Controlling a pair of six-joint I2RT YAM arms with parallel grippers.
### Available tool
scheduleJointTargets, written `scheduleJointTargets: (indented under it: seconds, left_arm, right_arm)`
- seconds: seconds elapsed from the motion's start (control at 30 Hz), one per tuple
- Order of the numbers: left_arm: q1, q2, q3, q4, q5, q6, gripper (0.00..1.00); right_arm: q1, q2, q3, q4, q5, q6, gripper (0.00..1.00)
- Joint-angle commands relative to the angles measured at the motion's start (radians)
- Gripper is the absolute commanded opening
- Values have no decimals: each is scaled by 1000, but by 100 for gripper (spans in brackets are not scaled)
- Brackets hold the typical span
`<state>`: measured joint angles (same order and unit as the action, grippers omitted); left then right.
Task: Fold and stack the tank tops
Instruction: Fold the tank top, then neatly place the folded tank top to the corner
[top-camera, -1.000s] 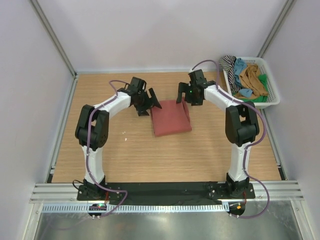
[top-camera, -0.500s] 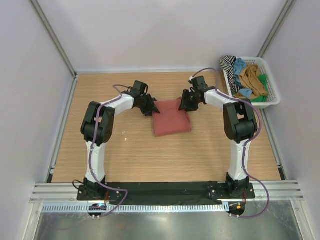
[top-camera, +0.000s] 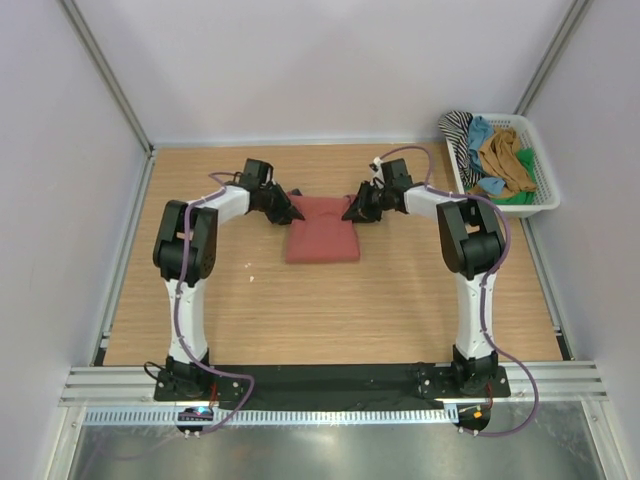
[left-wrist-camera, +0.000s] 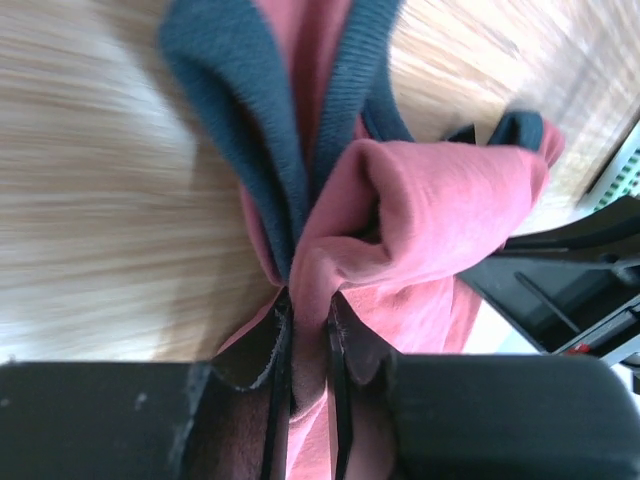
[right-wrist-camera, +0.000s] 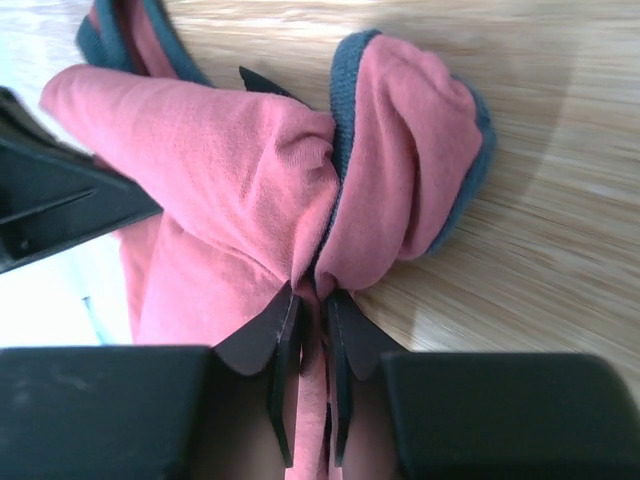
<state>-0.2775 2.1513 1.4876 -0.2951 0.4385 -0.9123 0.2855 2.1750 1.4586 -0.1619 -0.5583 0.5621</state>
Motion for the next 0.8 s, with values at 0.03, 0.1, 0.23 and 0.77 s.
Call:
scheduleJointTargets:
  seconds: [0.03, 0.1, 0.23, 0.77]
  left_arm:
    - [41, -31, -30, 40, 48, 30, 18]
    - [40, -34, -47, 36, 69, 46, 20]
    - [28, -60, -88, 34, 95, 72, 30]
    - [-45, -482, -411, 40, 55, 122, 100]
  right_arm:
    - [41, 29, 39, 79, -95, 78, 16]
    - [44, 26, 36, 76, -80, 82, 10]
    - [43, -12, -15, 53, -40, 70, 1]
    - [-123, -585, -693, 116, 141, 90, 1]
